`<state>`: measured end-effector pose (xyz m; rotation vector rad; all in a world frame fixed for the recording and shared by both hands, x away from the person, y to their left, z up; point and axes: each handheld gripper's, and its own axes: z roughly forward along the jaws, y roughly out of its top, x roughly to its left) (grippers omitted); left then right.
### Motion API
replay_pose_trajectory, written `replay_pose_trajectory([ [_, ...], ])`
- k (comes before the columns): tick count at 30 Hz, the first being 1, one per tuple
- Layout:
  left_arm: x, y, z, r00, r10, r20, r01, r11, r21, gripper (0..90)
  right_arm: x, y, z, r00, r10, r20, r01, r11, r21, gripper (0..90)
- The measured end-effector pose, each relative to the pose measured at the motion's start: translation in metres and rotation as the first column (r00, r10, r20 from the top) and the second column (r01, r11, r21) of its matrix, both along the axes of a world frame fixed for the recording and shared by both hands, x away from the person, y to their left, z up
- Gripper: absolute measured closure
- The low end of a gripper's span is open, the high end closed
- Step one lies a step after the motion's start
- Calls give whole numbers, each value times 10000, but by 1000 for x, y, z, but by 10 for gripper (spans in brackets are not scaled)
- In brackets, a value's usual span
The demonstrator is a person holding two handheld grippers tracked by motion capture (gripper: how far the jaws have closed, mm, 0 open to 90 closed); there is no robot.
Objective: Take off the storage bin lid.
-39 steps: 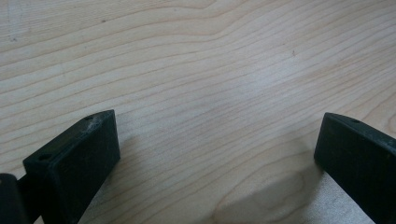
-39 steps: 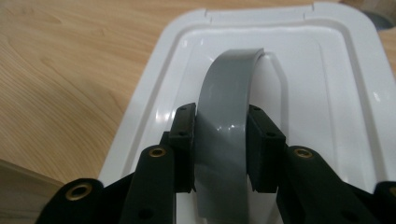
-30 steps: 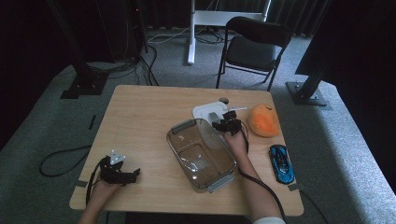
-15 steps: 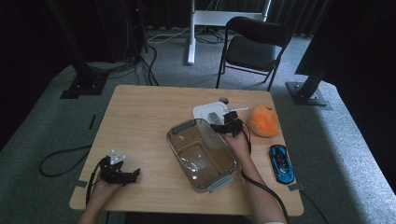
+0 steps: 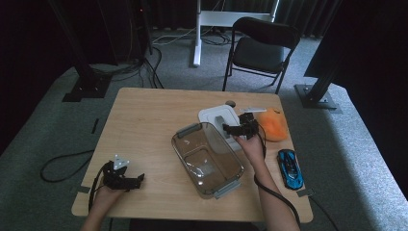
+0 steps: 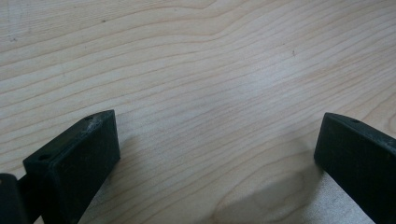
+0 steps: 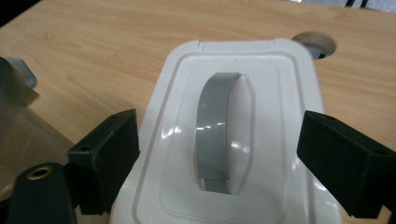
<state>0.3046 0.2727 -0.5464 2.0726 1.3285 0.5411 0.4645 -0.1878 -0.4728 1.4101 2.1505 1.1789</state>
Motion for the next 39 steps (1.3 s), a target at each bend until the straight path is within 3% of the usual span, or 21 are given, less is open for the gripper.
replay_pose_trajectory([
  [10,0,0,0,10000,32,13,-32,10000,-5,6,-10,-19,12,9988,-382,312,382,9993,22,142],
  [24,-1,0,0,10000,53,15,-53,10000,-14,5,-17,-53,18,9934,-1092,349,1094,9940,-30,142],
  [39,-1,0,0,10000,70,9,-70,10000,-6,5,-21,-94,24,9777,-2063,388,2066,9784,-48,142],
])
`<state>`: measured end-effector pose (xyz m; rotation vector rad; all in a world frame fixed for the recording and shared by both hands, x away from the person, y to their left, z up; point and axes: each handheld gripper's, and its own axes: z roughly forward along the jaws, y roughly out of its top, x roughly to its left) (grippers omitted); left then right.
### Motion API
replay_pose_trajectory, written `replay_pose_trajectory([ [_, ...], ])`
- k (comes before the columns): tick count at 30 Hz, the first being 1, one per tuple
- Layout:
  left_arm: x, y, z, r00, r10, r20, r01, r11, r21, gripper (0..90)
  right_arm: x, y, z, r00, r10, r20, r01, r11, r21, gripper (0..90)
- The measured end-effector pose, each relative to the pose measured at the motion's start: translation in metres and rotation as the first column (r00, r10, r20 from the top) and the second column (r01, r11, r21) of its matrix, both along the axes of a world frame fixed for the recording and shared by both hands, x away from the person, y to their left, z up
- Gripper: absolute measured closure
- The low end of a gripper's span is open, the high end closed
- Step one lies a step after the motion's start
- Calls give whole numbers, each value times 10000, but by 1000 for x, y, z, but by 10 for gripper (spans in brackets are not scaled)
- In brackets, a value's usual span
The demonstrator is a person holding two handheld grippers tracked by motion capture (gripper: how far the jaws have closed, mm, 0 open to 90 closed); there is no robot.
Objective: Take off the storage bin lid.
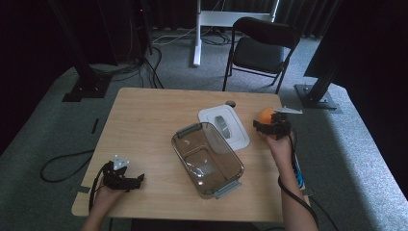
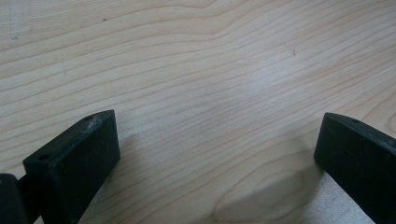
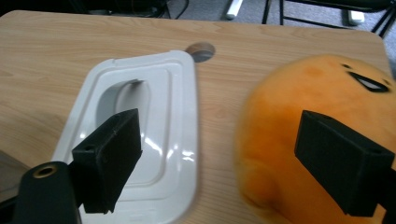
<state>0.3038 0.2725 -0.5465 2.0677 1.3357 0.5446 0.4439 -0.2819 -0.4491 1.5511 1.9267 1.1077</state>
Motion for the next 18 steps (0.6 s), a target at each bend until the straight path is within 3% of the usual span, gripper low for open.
replay_pose_trajectory([
  [9,0,0,0,10000,1,1,-1,10000,0,5,2,-27,-3,9968,-780,-148,783,9968,170,142],
  [18,0,0,0,10000,1,0,-1,10000,-2,5,5,-42,-8,9931,-1090,-436,1105,9932,352,142],
])
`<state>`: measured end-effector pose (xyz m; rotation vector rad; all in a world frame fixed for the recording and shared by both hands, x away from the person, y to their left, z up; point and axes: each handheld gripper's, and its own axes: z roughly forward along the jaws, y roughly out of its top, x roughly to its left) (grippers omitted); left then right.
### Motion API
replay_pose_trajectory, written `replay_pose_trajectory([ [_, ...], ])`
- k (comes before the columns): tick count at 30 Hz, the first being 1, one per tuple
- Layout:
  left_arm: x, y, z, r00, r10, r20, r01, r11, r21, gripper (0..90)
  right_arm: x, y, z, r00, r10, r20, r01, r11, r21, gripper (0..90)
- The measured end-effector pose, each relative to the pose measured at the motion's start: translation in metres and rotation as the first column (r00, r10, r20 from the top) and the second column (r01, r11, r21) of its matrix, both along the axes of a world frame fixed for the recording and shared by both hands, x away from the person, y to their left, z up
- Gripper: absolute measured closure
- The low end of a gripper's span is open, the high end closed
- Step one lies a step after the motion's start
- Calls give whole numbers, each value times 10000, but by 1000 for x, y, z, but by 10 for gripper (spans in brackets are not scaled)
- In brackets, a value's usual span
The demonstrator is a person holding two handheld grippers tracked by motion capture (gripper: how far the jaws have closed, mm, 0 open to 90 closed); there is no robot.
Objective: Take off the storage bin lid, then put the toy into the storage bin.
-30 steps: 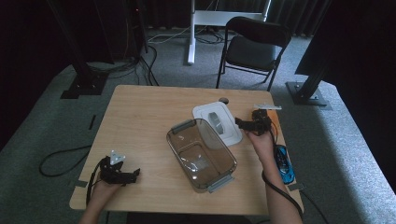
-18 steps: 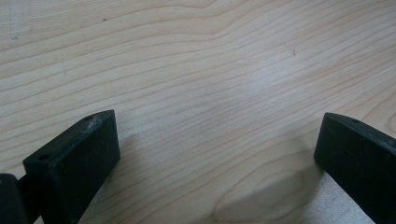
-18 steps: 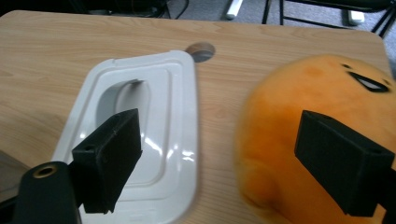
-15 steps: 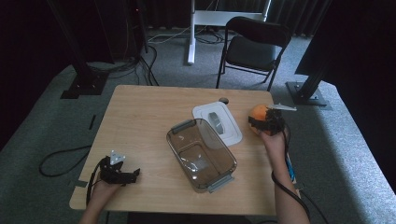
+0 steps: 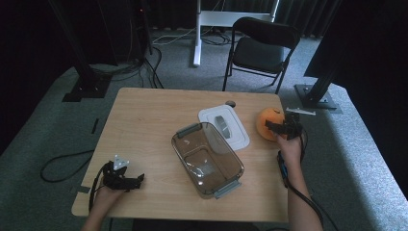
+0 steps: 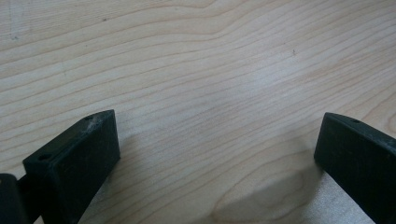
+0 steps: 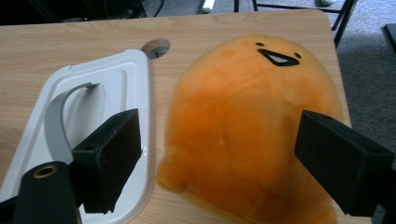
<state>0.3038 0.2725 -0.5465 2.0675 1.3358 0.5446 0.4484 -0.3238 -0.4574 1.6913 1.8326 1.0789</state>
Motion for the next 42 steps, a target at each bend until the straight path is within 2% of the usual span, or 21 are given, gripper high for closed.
replay_pose_trajectory([
  [4,0,0,0,10000,0,-1,0,10000,0,5,1,-3,-1,10000,-72,24,72,10000,-17,142],
  [14,0,0,0,10000,-1,-1,1,10000,1,5,17,-17,-7,9982,-364,-472,357,9993,-140,149],
  [22,0,0,0,10000,1,-1,-1,10000,-2,6,28,-15,-14,9954,-318,-900,276,9985,-467,149],
  [25,0,0,0,10000,0,-3,0,10000,3,5,28,-12,-19,9949,-218,-989,181,9991,-384,149],
  [31,0,0,0,10000,4,-2,-4,10000,1,6,29,-5,-25,9938,-29,-1109,-54,9972,-743,149],
  [35,0,0,0,10000,1,-4,-1,10000,4,5,28,-5,-30,9925,-139,-1217,53,9975,-709,151],
  [39,0,0,0,10000,4,-1,-4,10000,2,6,26,-2,-32,9931,54,-1167,-154,9963,-851,192],
  [42,0,0,0,10000,14,-6,-14,10000,14,6,25,-2,-33,9935,110,-1136,-198,9969,-766,243],
])
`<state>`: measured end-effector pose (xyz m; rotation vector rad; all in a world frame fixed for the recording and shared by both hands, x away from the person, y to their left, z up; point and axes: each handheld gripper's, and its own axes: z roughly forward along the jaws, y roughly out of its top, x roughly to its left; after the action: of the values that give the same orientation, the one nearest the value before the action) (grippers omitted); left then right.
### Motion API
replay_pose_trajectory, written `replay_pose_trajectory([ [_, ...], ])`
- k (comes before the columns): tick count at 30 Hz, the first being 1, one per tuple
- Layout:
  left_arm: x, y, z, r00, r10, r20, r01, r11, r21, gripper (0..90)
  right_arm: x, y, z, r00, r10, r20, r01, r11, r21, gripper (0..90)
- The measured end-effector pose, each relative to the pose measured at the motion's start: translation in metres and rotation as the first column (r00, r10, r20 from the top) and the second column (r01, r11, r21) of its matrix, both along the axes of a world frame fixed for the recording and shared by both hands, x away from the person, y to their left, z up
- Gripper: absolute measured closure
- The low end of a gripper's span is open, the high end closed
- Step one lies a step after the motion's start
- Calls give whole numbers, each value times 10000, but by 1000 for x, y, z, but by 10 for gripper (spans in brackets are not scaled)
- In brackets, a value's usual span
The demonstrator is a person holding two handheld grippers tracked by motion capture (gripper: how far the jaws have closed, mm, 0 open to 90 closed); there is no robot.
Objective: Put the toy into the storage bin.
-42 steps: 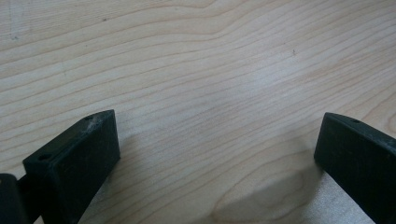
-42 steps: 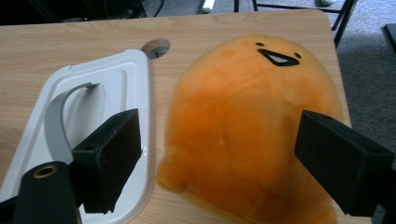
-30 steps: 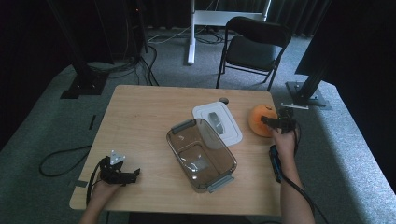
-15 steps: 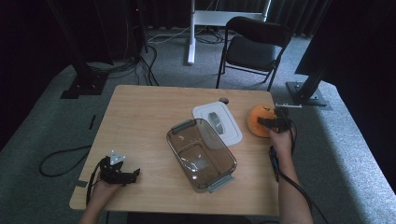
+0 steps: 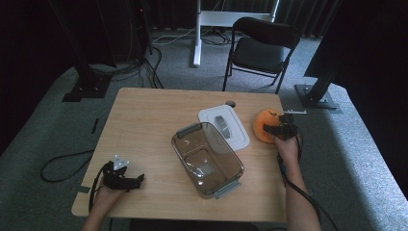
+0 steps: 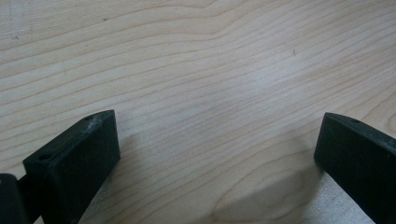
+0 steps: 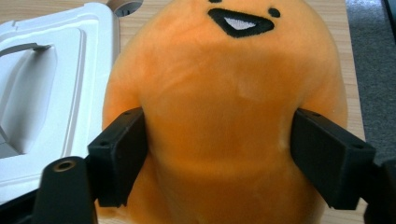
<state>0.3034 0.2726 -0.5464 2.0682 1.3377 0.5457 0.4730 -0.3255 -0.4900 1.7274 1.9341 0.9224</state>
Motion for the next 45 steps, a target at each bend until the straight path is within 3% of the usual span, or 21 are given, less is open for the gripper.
replay_pose_trajectory([
  [10,-1,0,0,10000,62,2,-62,10000,-27,6,-6,0,7,9997,138,220,-129,9992,-391,598],
  [15,-1,0,0,10000,81,8,-81,10000,-15,5,-10,-3,17,9992,-48,398,61,9994,-339,685],
  [32,-1,0,0,9999,110,1,-110,9999,-9,5,-29,4,51,9932,682,943,-661,9975,-257,685],
  [45,0,1,0,9999,117,1,-117,9999,-8,5,-46,12,72,9814,1292,1418,-1273,9916,-229,684],
])
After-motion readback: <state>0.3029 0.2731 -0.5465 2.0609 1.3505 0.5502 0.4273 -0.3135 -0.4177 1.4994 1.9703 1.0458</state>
